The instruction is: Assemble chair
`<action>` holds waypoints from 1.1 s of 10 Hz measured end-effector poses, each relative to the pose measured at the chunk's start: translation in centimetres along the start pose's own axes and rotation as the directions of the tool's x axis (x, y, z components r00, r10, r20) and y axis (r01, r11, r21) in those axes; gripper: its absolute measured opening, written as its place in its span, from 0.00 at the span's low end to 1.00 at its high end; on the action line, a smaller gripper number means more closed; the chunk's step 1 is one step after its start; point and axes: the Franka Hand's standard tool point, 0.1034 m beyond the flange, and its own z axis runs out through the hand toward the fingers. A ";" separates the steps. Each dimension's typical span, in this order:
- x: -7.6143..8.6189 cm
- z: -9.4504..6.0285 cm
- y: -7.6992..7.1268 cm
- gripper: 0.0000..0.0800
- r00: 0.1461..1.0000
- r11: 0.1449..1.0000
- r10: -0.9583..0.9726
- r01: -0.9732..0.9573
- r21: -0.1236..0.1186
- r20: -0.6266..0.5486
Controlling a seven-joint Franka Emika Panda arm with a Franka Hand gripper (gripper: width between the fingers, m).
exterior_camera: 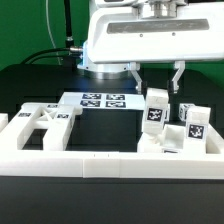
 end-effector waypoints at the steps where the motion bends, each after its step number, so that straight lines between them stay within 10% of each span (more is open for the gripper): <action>1: -0.2 0.3 -0.1 0.36 1.000 1.000 -0.002 0.002 -0.002 -0.007; 6: -0.5 0.7 -0.1 0.36 0.998 1.000 -0.008 0.007 -0.009 -0.062; 11: -0.3 0.3 0.1 0.80 0.999 1.000 -0.002 0.002 -0.007 -0.032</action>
Offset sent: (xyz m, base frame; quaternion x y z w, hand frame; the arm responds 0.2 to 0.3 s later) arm -0.0087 0.0013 -0.0092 -0.0006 0.0188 0.0166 0.9997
